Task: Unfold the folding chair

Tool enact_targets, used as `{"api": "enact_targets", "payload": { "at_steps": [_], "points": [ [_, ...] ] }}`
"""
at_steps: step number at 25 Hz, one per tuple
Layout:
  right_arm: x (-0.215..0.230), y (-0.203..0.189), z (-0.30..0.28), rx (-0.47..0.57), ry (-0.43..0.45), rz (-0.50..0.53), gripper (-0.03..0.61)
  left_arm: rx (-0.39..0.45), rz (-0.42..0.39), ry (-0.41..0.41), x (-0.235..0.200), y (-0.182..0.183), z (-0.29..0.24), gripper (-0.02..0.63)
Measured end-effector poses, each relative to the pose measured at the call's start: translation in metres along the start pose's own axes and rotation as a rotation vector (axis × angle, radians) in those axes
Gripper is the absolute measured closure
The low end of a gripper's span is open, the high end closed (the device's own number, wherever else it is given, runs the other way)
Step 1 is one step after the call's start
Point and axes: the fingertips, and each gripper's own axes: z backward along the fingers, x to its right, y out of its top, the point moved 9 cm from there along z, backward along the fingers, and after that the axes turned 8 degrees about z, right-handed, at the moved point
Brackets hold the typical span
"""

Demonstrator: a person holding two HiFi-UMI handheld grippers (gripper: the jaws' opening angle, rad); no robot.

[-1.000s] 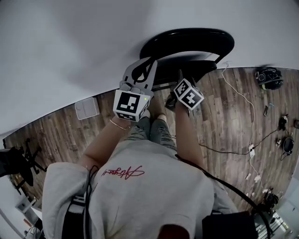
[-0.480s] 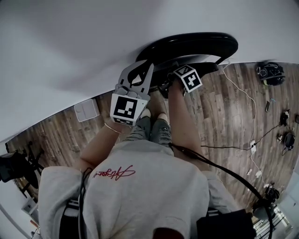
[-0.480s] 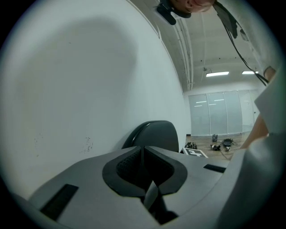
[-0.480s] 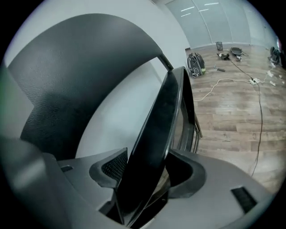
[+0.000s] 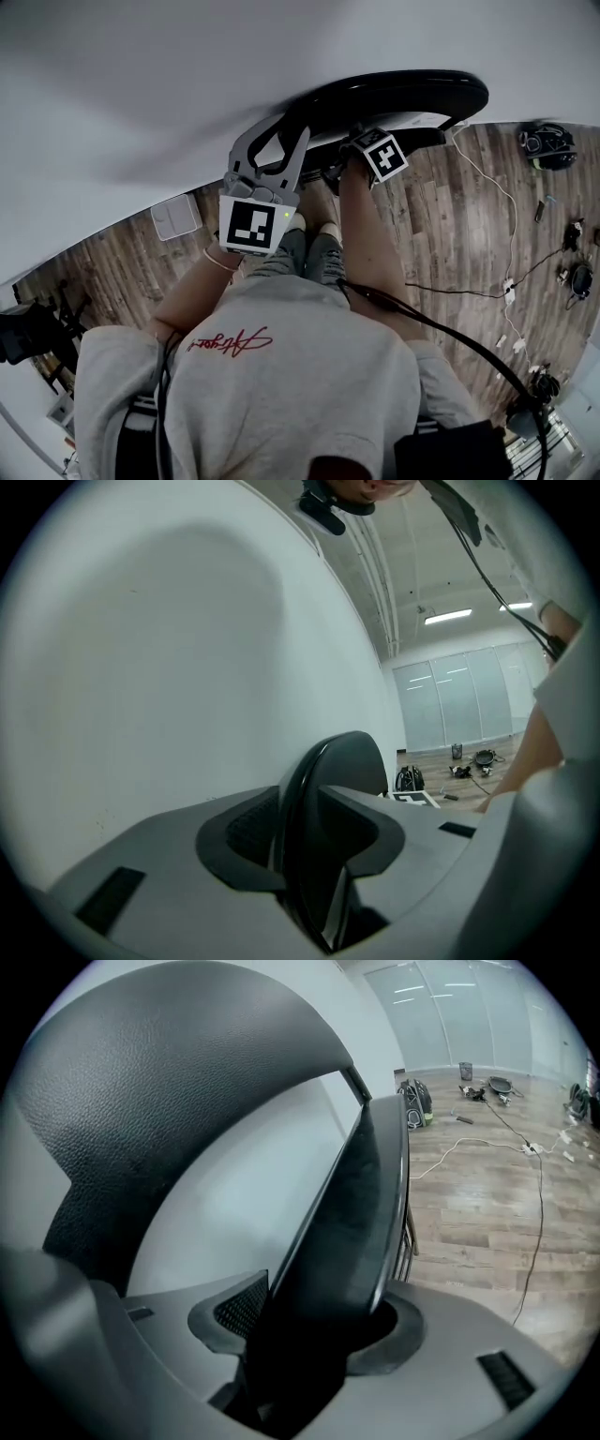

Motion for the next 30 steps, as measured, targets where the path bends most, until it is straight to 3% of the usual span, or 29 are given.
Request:
{"api": "enact_targets", "payload": {
  "at_steps": [2,7,9,14,16,25,30],
  "points": [
    [0.004,-0.001,0.003,0.009,0.014,-0.007,0.331,-0.008,-0.01,-0.007,-0.002,-0.001,-0.002,0.395],
    [0.016,-0.003,0.012,0.022,0.05,-0.002,0.331,-0.107,0.011,-0.089,0.006,-0.015,-0.018,0.348],
    [0.021,-0.007,0.019,0.022,0.059,0.005,0.331,-0.126,0.009,-0.113,0.011,-0.018,-0.021,0.345],
    [0.026,-0.013,0.03,0.017,0.075,-0.008,0.331,-0.199,-0.016,-0.271,0.025,-0.028,-0.043,0.348],
    [0.027,-0.014,0.031,0.015,0.09,-0.02,0.331,-0.212,-0.02,-0.302,0.028,-0.03,-0.049,0.379],
    [0.072,-0.037,0.064,0.053,0.135,0.007,0.333,-0.22,-0.023,-0.323,0.047,-0.028,-0.026,0.417],
    [0.134,-0.071,0.093,0.023,0.172,-0.076,0.345,-0.233,-0.011,-0.309,0.073,-0.037,-0.005,0.414]
  ]
}}
